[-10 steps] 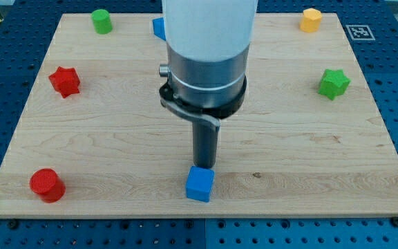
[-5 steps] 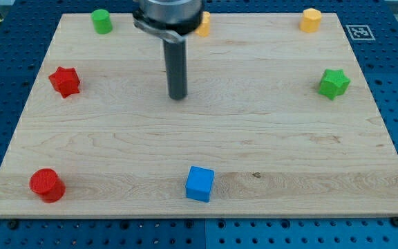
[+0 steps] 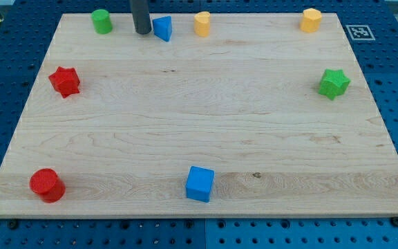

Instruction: Move the blue triangle to the right bottom

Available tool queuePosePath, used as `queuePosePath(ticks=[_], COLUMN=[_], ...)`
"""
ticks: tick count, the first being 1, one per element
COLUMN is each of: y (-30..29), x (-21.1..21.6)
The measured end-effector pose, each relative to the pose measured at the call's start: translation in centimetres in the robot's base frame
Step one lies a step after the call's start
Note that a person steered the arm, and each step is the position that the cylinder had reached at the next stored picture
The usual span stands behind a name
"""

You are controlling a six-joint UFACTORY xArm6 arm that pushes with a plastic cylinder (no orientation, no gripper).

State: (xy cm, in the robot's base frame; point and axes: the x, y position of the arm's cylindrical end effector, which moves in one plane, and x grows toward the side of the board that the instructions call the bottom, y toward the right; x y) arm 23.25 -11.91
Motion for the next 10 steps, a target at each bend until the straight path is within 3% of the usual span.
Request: queuePosePath(ticks=[6, 10], y=[3.6, 4.2], x=[-1.0, 4.0])
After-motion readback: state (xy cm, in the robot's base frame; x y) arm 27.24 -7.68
